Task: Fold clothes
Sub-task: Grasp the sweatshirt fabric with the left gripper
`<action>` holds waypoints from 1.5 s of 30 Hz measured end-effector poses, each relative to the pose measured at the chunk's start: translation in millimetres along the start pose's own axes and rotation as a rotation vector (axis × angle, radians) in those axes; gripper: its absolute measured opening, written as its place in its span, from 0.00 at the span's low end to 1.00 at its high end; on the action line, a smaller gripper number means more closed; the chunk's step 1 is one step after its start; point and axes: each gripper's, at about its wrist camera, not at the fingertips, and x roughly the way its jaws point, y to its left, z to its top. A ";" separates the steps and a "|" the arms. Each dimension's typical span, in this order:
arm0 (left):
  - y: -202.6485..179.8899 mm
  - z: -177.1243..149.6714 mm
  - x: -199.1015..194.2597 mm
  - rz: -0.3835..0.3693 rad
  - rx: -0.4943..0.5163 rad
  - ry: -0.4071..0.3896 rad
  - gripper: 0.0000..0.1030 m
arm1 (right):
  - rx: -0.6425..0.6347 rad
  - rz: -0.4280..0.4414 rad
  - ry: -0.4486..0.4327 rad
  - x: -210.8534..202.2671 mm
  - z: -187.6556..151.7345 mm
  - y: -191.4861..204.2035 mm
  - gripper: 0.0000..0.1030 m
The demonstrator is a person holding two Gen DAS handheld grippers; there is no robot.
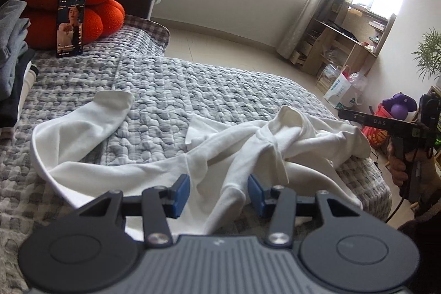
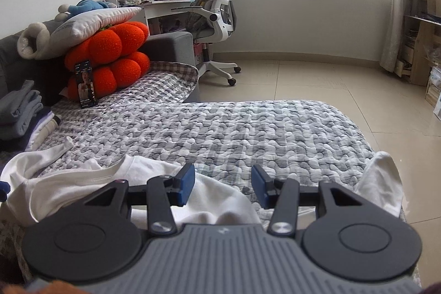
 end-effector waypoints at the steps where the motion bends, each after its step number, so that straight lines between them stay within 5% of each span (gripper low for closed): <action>1: -1.1 -0.6 -0.3 -0.010 0.003 0.001 0.46 | -0.005 0.007 0.002 0.8 0.1 0.7 0.48; 10: -8.5 -4.7 5.3 -0.043 0.043 0.027 0.45 | -0.062 0.080 0.024 13.8 1.6 10.3 0.48; 21: -12.0 -9.3 24.0 0.020 0.048 0.064 0.26 | -0.063 0.168 0.067 43.1 11.6 -8.7 0.48; 26: -4.5 -6.4 25.2 0.040 -0.007 0.049 0.09 | -0.050 0.200 0.121 57.4 5.8 -15.8 0.48; 36: 32.8 -9.0 38.3 0.060 -0.215 0.102 0.07 | -0.174 0.202 0.232 67.8 -14.0 -3.0 0.48; 45: 35.2 -8.2 40.1 0.057 -0.244 0.099 0.07 | -0.234 0.182 0.241 67.4 -15.7 2.2 0.48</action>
